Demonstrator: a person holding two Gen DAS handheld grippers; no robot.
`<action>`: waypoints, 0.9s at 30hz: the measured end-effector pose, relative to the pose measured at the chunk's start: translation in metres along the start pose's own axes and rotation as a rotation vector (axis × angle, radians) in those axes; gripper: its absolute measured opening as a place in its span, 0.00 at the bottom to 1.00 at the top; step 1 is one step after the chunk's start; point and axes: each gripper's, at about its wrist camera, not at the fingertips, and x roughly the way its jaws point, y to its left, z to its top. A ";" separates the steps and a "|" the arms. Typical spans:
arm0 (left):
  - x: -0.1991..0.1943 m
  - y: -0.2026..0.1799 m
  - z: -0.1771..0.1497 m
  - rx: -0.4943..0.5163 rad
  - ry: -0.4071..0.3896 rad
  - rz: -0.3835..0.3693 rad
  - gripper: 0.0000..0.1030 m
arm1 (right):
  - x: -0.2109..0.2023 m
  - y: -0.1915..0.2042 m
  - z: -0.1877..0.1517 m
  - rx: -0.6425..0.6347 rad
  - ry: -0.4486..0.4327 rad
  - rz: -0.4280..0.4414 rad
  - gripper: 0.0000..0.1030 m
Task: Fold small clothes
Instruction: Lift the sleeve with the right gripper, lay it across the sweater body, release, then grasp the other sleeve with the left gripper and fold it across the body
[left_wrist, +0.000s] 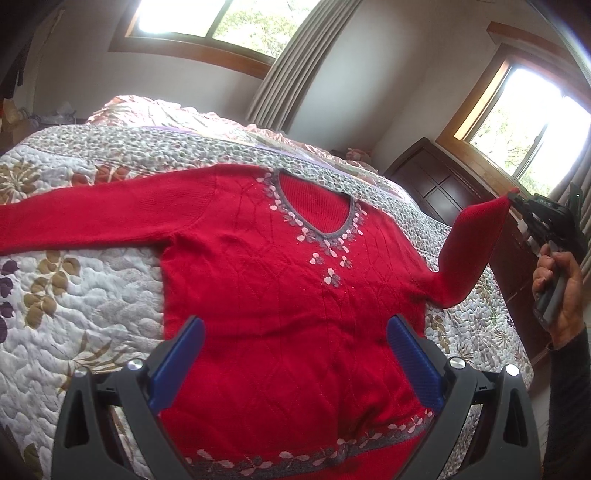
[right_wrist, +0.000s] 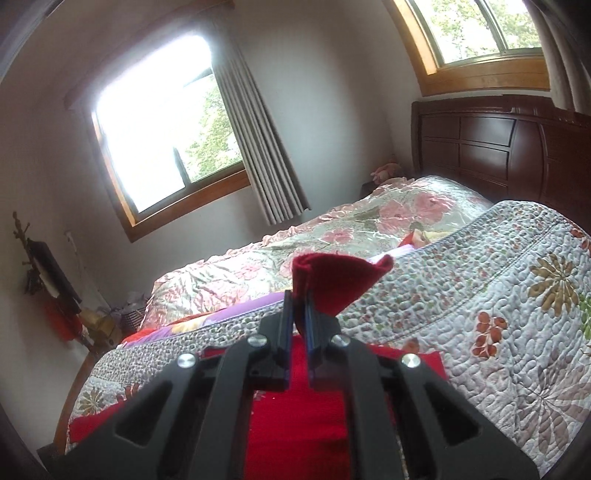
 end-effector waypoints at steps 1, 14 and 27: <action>-0.002 0.004 0.001 -0.004 0.000 -0.002 0.96 | 0.006 0.012 -0.003 -0.016 0.010 0.008 0.04; -0.011 0.057 0.024 -0.069 0.014 -0.051 0.96 | 0.115 0.166 -0.107 -0.337 0.235 -0.038 0.04; 0.045 0.061 0.056 -0.178 0.116 -0.245 0.96 | 0.142 0.173 -0.243 -0.466 0.398 -0.004 0.56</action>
